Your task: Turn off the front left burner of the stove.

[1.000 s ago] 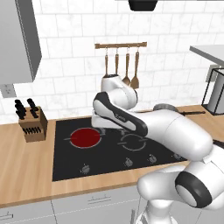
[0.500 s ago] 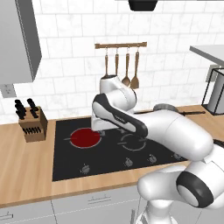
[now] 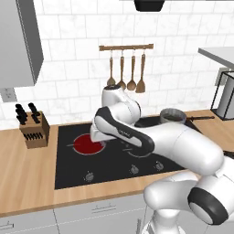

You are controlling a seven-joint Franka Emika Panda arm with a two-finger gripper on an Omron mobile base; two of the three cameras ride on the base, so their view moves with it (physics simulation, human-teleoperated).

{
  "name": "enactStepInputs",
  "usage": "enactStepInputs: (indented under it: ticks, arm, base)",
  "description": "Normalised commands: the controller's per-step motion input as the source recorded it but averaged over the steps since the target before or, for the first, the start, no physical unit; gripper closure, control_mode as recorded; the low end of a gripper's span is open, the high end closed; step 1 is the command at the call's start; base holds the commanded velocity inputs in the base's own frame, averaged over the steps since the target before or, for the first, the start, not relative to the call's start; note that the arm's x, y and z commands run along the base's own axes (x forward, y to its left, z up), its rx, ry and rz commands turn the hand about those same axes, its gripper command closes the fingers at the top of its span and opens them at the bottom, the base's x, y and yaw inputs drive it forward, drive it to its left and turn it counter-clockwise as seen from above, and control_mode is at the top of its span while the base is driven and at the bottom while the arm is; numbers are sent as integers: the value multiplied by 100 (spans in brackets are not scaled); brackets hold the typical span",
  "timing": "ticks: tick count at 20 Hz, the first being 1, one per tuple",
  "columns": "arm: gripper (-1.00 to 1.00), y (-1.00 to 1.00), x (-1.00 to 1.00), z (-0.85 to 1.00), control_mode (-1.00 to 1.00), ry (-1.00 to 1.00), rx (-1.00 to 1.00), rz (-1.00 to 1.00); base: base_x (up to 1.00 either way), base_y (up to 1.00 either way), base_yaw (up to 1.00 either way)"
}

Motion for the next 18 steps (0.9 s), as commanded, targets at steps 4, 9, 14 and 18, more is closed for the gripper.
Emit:
enactStepInputs:
  ticks: [4,9,14,18]
  arm:
    - [-100,27,0,-6,-100,0,11,0]
    - [-100,20,0,-7,-100,3,10,0]
    - [-100,21,0,-19,-100,14,0,0]
    - [-100,14,0,-30,-100,22,0,0]
  base:
    - [0,0,0]
    - [0,0,0]
    - [0,0,0]
    - [0,0,0]
